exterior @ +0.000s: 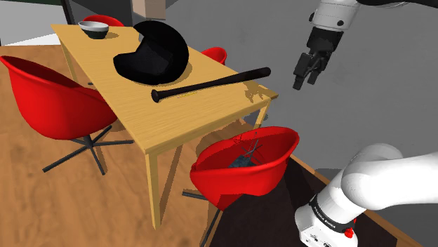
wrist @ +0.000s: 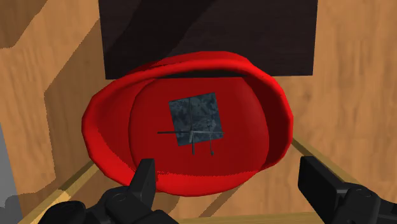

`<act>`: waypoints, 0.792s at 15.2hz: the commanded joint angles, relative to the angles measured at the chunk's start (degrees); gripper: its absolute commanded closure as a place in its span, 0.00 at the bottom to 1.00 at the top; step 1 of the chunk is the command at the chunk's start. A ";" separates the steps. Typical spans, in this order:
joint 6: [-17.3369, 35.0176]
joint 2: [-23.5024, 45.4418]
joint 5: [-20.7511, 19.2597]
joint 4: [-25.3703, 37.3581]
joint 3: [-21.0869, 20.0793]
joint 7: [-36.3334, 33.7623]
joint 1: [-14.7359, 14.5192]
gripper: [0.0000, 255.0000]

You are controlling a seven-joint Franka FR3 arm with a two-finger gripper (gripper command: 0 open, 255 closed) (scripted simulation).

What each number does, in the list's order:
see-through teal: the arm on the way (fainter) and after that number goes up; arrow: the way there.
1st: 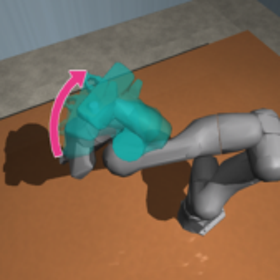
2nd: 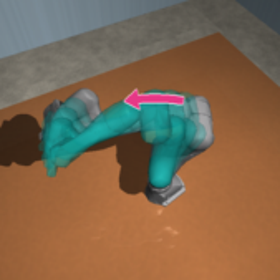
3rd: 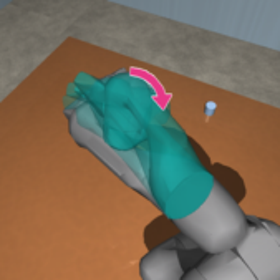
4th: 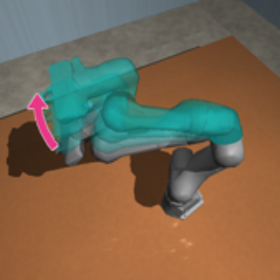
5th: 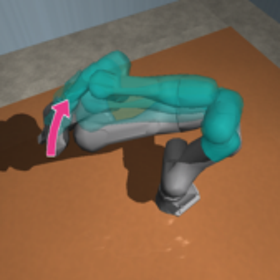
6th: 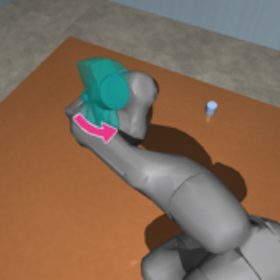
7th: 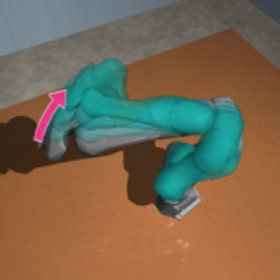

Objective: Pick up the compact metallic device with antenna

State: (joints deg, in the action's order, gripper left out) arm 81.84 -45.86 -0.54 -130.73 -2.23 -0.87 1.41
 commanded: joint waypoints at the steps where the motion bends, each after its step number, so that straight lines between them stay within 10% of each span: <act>1: 0.00 0.00 0.00 0.00 0.00 0.00 0.00 0.00; 12: 21.19 7.39 -1.25 -15.47 1.29 1.75 0.34 0.00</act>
State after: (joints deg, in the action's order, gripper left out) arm 100.48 -40.07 -1.60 -145.20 -1.12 0.66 1.65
